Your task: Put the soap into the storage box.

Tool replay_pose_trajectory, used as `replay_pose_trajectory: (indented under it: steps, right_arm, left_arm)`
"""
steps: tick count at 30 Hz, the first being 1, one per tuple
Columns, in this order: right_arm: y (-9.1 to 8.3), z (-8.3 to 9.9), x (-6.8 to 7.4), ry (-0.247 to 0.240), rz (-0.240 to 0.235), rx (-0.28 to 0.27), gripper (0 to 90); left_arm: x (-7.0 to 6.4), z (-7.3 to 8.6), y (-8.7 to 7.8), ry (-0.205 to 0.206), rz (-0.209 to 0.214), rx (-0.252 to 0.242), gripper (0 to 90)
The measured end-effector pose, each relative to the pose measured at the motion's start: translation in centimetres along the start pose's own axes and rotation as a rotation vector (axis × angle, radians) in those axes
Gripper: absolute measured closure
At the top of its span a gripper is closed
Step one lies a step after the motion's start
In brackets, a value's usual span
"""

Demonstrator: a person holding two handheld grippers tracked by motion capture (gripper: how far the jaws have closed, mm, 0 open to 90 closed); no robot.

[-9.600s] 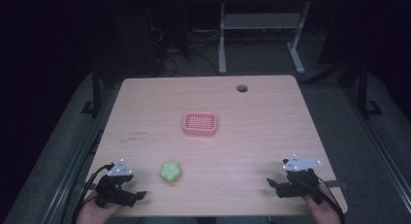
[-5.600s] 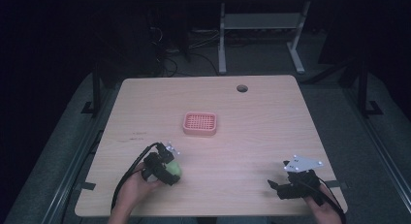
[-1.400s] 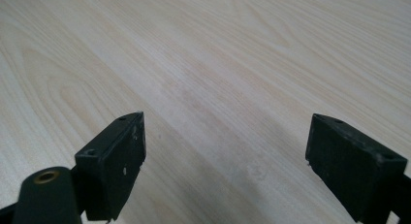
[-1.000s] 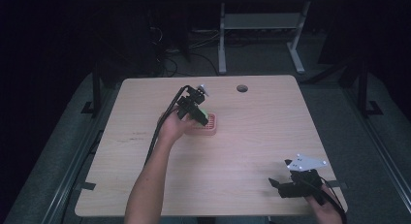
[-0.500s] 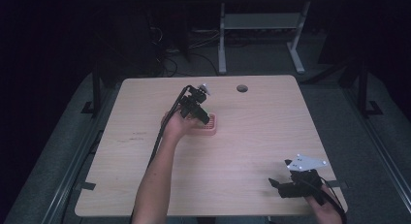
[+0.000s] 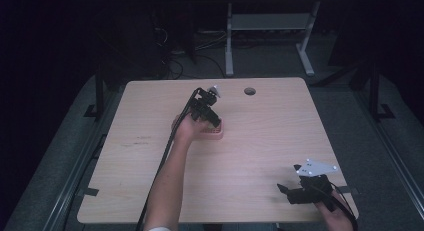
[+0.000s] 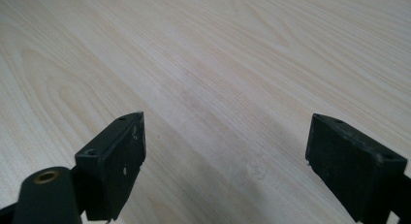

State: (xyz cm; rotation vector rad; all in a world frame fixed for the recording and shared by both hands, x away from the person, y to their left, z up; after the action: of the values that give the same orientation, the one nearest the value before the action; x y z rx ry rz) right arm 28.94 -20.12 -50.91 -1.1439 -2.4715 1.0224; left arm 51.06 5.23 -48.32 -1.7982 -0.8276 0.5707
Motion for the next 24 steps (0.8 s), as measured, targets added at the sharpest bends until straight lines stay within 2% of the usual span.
replay_pose_trajectory:
  steps: [13,24]
  right_arm:
    - [0.0,0.0,0.1,0.000,-0.003,0.001,13.9]
    - [0.0,0.0,0.1,0.000,-0.005,0.003,13.8]
  left_arm:
    - [0.1,0.3,1.4,-0.012,-0.016,0.029,26.3]
    - [0.5,0.7,1.8,-0.046,-0.022,0.027,26.2]
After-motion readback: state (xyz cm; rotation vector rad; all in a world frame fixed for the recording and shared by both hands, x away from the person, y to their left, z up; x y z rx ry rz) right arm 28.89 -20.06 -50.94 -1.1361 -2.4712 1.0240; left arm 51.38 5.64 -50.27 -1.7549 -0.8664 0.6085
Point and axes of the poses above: each handheld gripper's, and its own axes: y roughly forward along the jaws, z roughly out of its underside, x roughly to its left, the point moved 9 cm from there along y, roughly forward along the jaws, and after that the axes turned 2 degrees about -y, right-handed, at the moved point
